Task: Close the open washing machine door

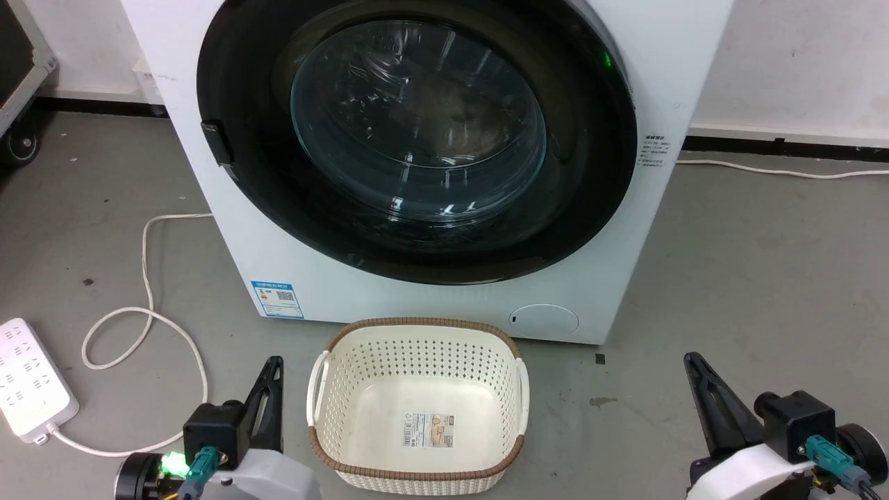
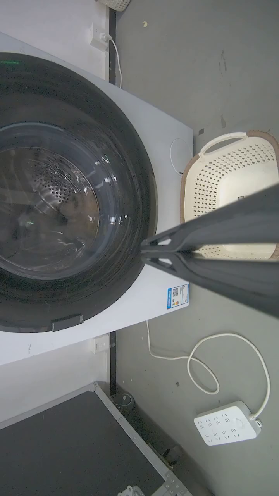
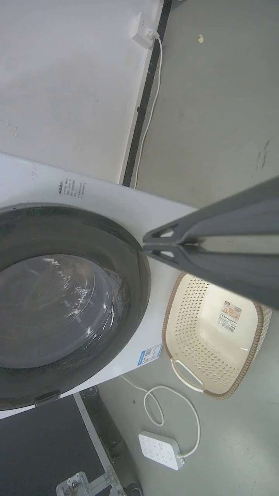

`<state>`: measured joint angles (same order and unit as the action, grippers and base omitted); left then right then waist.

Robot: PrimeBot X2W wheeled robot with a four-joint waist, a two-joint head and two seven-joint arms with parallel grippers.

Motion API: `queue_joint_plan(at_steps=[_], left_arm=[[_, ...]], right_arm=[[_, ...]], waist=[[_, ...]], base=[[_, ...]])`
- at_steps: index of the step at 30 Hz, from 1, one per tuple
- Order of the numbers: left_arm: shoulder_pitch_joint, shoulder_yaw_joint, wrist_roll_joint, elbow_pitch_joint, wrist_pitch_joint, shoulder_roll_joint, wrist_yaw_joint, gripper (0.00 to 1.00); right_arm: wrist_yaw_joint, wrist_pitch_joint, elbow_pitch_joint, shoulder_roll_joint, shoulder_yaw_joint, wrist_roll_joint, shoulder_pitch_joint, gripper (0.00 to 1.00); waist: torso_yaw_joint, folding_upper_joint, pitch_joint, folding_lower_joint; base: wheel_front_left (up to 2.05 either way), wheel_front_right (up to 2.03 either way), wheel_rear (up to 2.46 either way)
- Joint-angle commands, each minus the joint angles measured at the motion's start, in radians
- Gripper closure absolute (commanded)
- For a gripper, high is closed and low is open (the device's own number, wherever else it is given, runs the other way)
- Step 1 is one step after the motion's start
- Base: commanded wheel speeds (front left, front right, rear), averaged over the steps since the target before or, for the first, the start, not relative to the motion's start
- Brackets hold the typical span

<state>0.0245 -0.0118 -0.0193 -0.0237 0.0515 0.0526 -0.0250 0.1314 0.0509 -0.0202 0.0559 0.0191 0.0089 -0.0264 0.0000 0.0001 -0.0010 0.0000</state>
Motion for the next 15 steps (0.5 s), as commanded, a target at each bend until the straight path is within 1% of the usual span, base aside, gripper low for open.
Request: queue_joint_plan(at_steps=[1,15], left_arm=[[-0.013,0.005,0.006,0.005,-0.006,-0.001,0.006,1.00],[-0.020,0.009,0.015,0.017,-0.035,-0.002,0.018,1.00]], right_arm=[[-0.001,-0.006,0.008,-0.005,-0.004,-0.005,0.017,1.00],[-0.001,-0.034,0.016,-0.005,-0.013,-0.007,0.023,1.00]], waist=[[0.000,-0.0001,0.000,0.0000],[0.000,-0.0001,0.001,0.0000]], base=[[0.00,0.00,0.00],[0.00,0.00,0.00]])
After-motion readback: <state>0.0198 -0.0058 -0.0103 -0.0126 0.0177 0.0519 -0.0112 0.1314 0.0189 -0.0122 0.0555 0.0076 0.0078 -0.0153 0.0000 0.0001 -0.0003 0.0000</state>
